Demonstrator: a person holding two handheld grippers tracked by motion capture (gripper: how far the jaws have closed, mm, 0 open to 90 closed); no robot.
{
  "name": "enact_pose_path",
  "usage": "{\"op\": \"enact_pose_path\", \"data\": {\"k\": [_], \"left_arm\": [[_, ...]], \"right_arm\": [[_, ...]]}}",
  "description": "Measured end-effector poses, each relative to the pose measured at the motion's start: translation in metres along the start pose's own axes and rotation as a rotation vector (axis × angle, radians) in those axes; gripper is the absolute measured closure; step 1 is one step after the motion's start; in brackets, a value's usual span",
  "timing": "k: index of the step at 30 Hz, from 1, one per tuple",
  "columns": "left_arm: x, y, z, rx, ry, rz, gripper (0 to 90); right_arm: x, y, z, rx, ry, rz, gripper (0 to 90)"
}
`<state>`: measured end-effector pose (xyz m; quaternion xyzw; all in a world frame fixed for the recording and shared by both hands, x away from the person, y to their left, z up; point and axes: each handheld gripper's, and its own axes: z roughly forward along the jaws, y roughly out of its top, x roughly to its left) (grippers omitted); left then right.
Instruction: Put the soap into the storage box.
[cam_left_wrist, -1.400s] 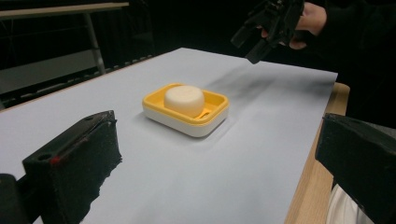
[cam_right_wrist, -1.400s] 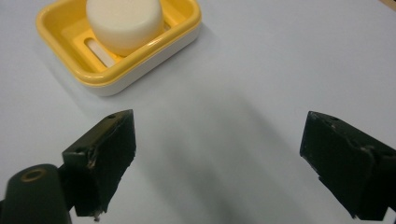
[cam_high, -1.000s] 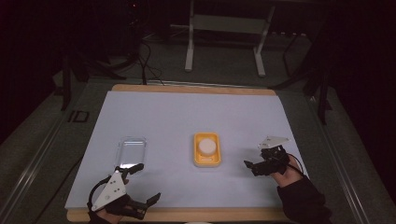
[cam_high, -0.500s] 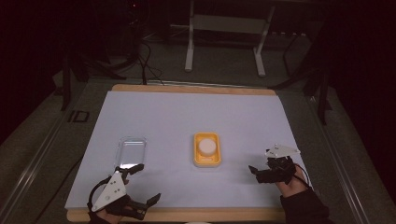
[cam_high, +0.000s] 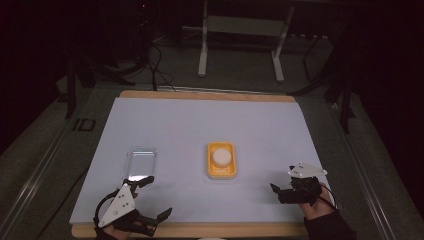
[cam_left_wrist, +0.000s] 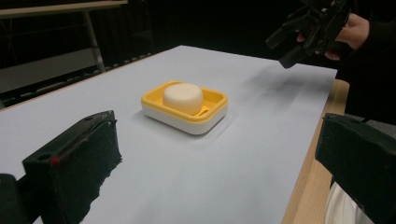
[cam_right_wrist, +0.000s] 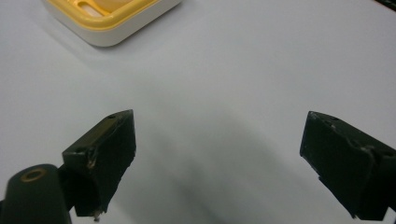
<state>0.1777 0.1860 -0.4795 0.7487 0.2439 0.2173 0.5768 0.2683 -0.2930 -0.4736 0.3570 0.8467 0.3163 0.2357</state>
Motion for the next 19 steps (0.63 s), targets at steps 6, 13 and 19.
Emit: {"op": "enact_pose_path", "data": {"k": [6, 13, 19], "left_arm": [[-0.0002, 0.0, 0.0003, 0.001, 0.0, 0.0, 0.0], [-0.0004, 0.0001, 0.0006, 0.001, -0.002, 0.002, 0.1], [-0.0004, 0.0003, 0.0004, 0.002, -0.001, 0.003, 0.0]], "right_arm": [[-0.0028, -0.0058, -0.0038, -0.005, -0.005, 0.008, 10.5], [-0.003, -0.0062, -0.0003, 0.008, 0.016, 0.008, 12.7], [-0.0022, -0.0058, 0.0014, 0.017, 0.005, 0.0, 12.8]]}}
